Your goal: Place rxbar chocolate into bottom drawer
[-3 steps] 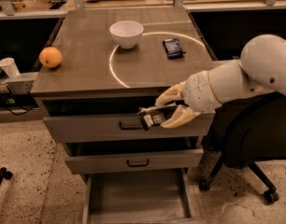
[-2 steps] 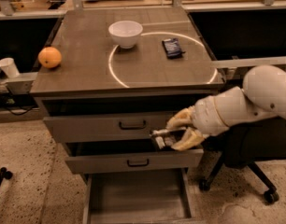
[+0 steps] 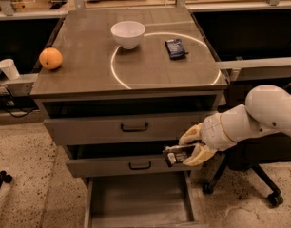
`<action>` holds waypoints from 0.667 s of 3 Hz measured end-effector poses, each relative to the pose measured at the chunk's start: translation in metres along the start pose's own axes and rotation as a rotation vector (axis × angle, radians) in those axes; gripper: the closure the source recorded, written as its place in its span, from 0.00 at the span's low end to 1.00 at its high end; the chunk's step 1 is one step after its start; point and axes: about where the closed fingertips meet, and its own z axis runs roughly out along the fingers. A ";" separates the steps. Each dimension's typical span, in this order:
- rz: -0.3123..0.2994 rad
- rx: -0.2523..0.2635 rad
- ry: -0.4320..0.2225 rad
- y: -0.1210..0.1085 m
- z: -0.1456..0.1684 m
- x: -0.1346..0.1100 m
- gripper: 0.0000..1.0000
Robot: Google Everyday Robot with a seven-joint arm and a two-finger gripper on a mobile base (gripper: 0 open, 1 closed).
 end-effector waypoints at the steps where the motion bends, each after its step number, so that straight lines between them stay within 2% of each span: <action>1: 0.021 -0.019 0.007 0.003 0.035 0.001 1.00; 2: 0.104 -0.095 -0.027 0.028 0.131 0.020 1.00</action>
Offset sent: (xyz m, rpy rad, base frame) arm -0.0186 0.1229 -0.2594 0.0966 0.3262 -0.0359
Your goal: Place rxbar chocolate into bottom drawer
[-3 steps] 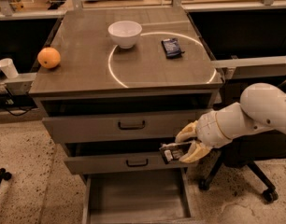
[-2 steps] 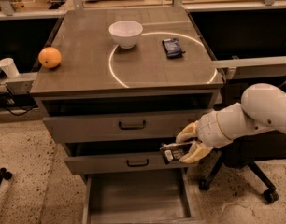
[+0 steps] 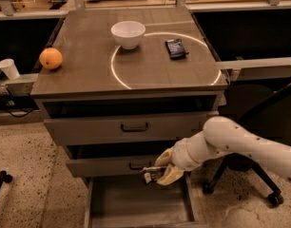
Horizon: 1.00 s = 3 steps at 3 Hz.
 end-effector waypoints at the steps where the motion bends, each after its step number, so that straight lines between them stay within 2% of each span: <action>1: 0.072 -0.065 -0.073 0.022 0.094 0.022 1.00; 2: 0.114 -0.093 -0.110 0.035 0.120 0.032 1.00; 3: 0.107 -0.090 -0.104 0.034 0.116 0.030 1.00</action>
Offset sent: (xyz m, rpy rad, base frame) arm -0.0131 0.0350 -0.0715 0.0559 0.0810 -0.0045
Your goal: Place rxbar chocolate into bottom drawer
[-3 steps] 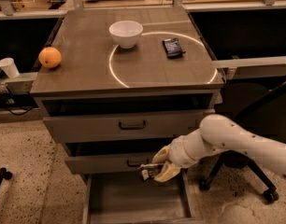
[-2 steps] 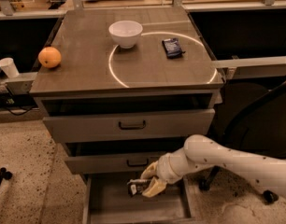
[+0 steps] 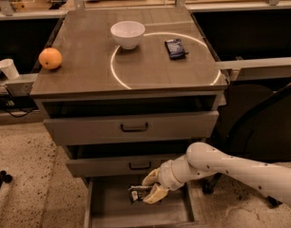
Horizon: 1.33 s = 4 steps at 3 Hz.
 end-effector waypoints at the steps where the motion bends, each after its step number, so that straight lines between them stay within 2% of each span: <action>1: -0.018 -0.027 -0.015 -0.002 0.008 -0.002 1.00; 2: 0.007 -0.011 -0.022 -0.007 0.030 0.025 1.00; 3: 0.046 0.092 -0.059 -0.022 0.066 0.068 1.00; 4: 0.068 0.182 -0.108 -0.023 0.087 0.103 1.00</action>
Offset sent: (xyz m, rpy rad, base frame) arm 0.0404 0.0007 -0.1247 0.0605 -0.0393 -0.1830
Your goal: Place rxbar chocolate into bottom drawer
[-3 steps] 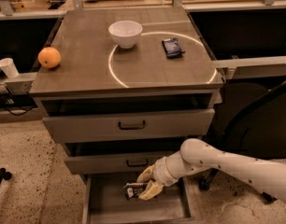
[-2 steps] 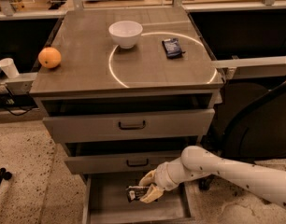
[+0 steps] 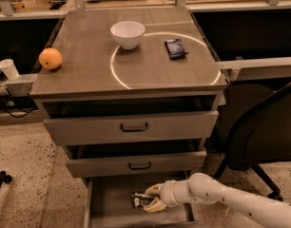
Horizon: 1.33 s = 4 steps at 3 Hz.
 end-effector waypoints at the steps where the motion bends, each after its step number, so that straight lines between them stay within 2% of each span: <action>1: -0.004 -0.013 0.005 0.000 0.000 -0.005 1.00; 2: 0.041 0.015 0.076 0.000 0.003 0.024 1.00; 3: 0.058 0.118 0.145 -0.003 -0.002 0.077 1.00; 4: 0.059 0.243 0.145 -0.018 -0.005 0.120 1.00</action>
Offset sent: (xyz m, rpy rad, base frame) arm 0.0046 -0.0495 -0.0560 -0.1765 0.0662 -0.1598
